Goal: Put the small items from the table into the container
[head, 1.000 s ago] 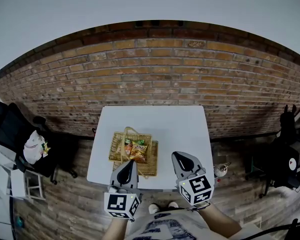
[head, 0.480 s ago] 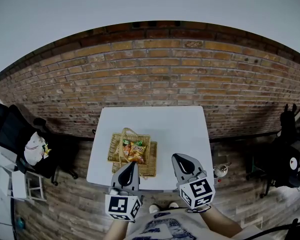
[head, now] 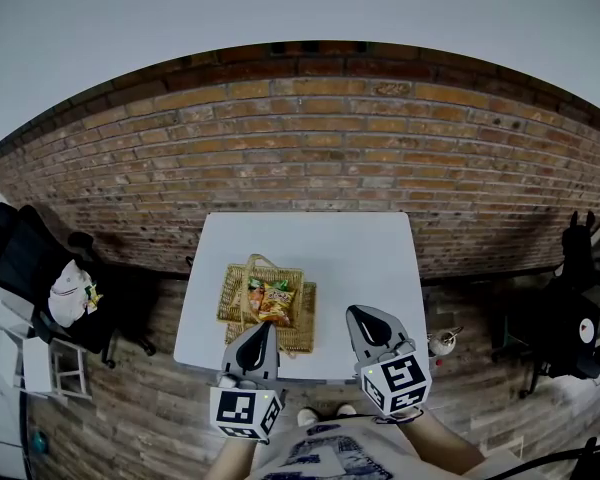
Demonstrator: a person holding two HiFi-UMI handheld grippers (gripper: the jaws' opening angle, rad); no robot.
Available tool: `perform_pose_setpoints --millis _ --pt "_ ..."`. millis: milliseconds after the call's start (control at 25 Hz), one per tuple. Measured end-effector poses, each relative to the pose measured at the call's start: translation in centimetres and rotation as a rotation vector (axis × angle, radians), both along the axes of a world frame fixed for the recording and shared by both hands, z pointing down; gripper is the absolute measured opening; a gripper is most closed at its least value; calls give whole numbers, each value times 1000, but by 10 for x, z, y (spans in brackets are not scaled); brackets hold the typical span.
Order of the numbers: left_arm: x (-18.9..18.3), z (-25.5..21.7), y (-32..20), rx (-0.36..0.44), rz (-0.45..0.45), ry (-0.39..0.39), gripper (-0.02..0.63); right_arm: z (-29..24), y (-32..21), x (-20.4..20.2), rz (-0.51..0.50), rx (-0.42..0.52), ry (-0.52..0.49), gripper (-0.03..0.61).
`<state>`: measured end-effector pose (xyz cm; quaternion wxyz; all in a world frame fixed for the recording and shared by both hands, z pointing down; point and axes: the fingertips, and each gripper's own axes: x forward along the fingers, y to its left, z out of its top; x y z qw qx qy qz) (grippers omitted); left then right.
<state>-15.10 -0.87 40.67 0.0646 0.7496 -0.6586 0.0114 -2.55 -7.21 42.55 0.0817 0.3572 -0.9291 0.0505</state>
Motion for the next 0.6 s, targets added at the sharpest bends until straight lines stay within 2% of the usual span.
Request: perform_pose_setpoints --millis 600 --pt "-7 4 1 -7 -1 11 49 5 -1 -4 2 -19 0 18"
